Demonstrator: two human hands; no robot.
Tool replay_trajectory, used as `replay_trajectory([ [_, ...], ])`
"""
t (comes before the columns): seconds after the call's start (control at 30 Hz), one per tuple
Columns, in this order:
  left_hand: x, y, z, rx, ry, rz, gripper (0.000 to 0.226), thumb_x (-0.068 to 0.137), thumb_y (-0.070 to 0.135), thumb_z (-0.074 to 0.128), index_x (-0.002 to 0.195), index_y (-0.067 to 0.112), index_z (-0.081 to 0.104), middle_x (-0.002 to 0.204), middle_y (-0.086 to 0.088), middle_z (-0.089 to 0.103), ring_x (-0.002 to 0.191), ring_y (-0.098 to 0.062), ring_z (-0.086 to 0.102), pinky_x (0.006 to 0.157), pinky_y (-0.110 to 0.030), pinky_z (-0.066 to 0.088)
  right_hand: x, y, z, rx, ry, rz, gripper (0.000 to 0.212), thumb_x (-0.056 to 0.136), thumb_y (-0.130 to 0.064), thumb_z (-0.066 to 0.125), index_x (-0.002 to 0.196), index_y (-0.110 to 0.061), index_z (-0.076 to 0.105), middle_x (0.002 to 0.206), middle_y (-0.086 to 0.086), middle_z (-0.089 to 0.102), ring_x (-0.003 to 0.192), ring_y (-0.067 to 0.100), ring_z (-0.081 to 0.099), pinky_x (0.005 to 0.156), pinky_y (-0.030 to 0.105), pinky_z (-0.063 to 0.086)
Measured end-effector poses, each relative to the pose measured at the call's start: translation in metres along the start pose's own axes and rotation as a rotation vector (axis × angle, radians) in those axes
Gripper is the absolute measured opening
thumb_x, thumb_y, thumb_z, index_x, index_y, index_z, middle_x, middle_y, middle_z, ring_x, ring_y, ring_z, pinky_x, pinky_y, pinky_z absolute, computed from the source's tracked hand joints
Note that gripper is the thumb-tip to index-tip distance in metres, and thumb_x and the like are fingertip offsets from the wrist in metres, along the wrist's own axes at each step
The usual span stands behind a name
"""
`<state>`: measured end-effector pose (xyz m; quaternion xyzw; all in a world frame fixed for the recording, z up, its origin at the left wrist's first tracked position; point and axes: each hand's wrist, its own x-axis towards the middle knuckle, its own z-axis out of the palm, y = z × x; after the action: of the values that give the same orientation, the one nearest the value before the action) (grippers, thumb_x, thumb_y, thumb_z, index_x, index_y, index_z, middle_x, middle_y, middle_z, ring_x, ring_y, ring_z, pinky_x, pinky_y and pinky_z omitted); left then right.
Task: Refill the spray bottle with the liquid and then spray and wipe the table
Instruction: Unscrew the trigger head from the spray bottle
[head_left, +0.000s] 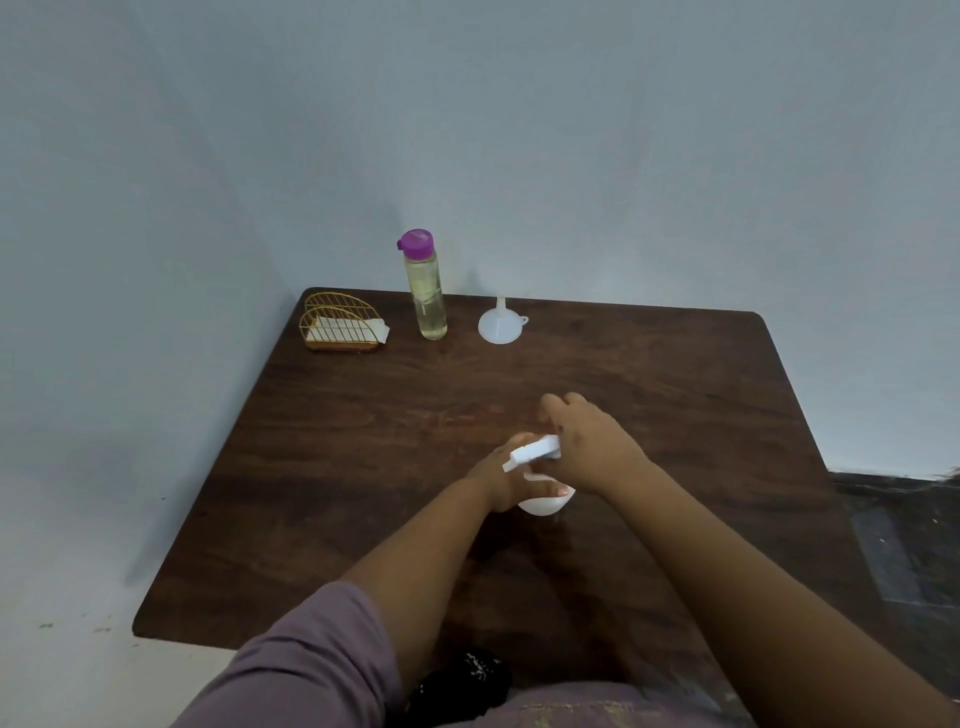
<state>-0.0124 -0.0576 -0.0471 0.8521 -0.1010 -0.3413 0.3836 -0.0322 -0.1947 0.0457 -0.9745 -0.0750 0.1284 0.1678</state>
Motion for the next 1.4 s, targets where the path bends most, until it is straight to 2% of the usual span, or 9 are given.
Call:
replay_trajectory([
  [0.1,0.024,-0.023,0.007,-0.025,0.022,-0.018,0.099,0.052,0.081,0.073,0.137,0.044,0.041,0.138,0.013,0.047,0.126,-0.014,0.047,0.107,-0.046,0.042,0.001,0.002,-0.006,-0.029,-0.009,-0.072,0.013,0.084,-0.015,0.066,0.096,-0.013,0.061,0.096,0.002,0.053,0.089,0.018,0.052,0.066,0.023,0.044],
  [0.2,0.012,-0.009,0.003,0.026,0.014,0.007,0.098,0.059,0.077,0.075,0.143,0.041,0.037,0.146,0.011,0.040,0.132,-0.016,0.042,0.110,-0.046,0.039,0.000,0.006,-0.011,0.014,-0.077,-0.164,0.031,0.081,-0.003,0.067,0.109,-0.015,0.068,0.110,0.000,0.054,0.097,0.019,0.055,0.080,0.029,0.052],
  [0.33,0.005,-0.002,0.002,0.036,-0.013,0.036,0.079,0.071,0.061,0.074,0.138,0.032,0.045,0.141,0.004,0.047,0.127,-0.018,0.047,0.108,-0.047,0.041,0.000,0.010,-0.009,0.117,-0.011,-0.111,0.039,0.074,-0.024,0.079,0.110,-0.019,0.064,0.105,-0.001,0.053,0.091,0.016,0.055,0.077,0.029,0.053],
  [0.47,0.019,-0.018,0.008,0.007,0.015,0.028,0.092,0.058,0.081,0.069,0.136,0.042,0.041,0.135,0.012,0.047,0.123,-0.014,0.048,0.105,-0.046,0.043,0.001,0.009,-0.013,0.053,-0.001,-0.167,0.015,0.081,-0.009,0.069,0.095,-0.009,0.072,0.095,0.005,0.063,0.086,0.018,0.060,0.073,0.032,0.053],
  [0.63,0.011,-0.008,0.005,0.017,0.007,0.062,0.099,0.061,0.077,0.071,0.145,0.043,0.029,0.147,0.008,0.041,0.132,-0.017,0.042,0.109,-0.045,0.039,0.000,0.009,-0.009,0.111,0.017,-0.147,0.026,0.077,0.000,0.068,0.098,-0.014,0.067,0.097,-0.002,0.060,0.088,0.015,0.057,0.072,0.029,0.054],
  [0.73,0.011,-0.010,0.005,0.019,0.020,0.042,0.109,0.059,0.080,0.069,0.149,0.040,0.023,0.153,0.008,0.035,0.138,-0.017,0.037,0.112,-0.045,0.037,0.001,0.008,-0.007,0.175,0.116,-0.079,0.030,0.075,-0.014,0.077,0.096,-0.022,0.058,0.096,-0.007,0.054,0.085,0.011,0.054,0.068,0.015,0.042],
  [0.9,0.009,-0.008,0.003,0.033,-0.007,0.074,0.094,0.071,0.067,0.070,0.148,0.036,0.026,0.153,0.005,0.032,0.138,-0.019,0.033,0.112,-0.045,0.035,0.000,0.013,-0.005,0.033,0.186,-0.048,0.025,0.082,-0.032,0.072,0.103,-0.022,0.065,0.099,-0.003,0.063,0.086,0.012,0.054,0.070,0.021,0.043],
  [1.0,0.014,-0.012,0.005,-0.022,0.001,0.100,0.096,0.064,0.072,0.072,0.144,0.034,0.034,0.148,0.005,0.041,0.135,-0.016,0.039,0.112,-0.045,0.037,-0.002,0.012,0.001,0.111,0.118,-0.092,0.029,0.085,-0.023,0.068,0.113,-0.024,0.060,0.113,-0.005,0.052,0.104,0.013,0.043,0.081,0.024,0.041],
  [1.4,0.034,-0.027,0.017,-0.075,0.000,0.025,0.102,0.055,0.084,0.071,0.141,0.040,0.039,0.144,0.008,0.046,0.130,-0.014,0.046,0.108,-0.045,0.043,-0.005,0.014,0.002,0.174,0.104,-0.162,0.028,0.080,-0.005,0.068,0.096,-0.025,0.056,0.090,-0.011,0.050,0.080,0.007,0.049,0.062,0.010,0.031],
])
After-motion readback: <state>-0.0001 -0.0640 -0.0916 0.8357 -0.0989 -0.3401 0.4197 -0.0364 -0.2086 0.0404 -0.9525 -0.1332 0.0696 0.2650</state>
